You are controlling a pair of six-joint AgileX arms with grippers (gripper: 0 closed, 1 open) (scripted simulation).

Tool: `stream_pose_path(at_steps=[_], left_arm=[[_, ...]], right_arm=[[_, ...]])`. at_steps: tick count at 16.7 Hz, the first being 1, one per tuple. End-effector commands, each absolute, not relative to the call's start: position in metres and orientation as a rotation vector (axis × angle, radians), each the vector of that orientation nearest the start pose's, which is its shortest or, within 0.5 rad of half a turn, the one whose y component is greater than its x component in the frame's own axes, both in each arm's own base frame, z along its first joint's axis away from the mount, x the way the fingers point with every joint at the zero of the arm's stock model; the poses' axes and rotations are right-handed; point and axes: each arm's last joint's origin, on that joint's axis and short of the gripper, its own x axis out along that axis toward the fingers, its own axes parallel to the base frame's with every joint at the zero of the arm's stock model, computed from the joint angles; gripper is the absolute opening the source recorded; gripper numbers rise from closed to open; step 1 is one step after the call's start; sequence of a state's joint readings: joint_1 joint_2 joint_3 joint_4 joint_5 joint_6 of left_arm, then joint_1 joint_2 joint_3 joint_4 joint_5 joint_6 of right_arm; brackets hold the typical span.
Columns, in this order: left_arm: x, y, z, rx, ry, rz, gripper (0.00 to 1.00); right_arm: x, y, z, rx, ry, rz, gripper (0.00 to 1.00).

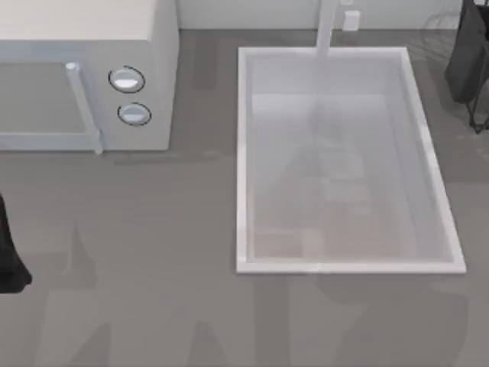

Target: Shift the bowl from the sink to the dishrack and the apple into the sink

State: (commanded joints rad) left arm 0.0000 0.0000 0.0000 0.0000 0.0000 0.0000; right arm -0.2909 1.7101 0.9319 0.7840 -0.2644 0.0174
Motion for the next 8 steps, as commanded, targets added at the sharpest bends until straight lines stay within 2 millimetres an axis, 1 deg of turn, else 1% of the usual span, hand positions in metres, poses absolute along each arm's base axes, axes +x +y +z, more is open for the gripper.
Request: stream_pose_path(at_steps=[2, 4, 6, 8], left_arm=[[0.106, -0.001, 0.16, 0.0, 0.0, 0.0, 1.0], [0.106, -0.001, 0.16, 0.0, 0.0, 0.0, 1.0], [0.106, -0.001, 0.16, 0.0, 0.0, 0.0, 1.0], [0.106, -0.001, 0.16, 0.0, 0.0, 0.0, 1.0]], right_arm=[[0.346, -0.087, 0.245, 0.0, -0.004, -0.009, 1.0], [0.321, -0.074, 0.258, -0.002, -0.007, -0.01, 1.0], [0.289, -0.059, 0.268, -0.005, -0.007, -0.012, 1.0], [0.254, -0.045, 0.271, -0.008, -0.005, -0.013, 1.0]])
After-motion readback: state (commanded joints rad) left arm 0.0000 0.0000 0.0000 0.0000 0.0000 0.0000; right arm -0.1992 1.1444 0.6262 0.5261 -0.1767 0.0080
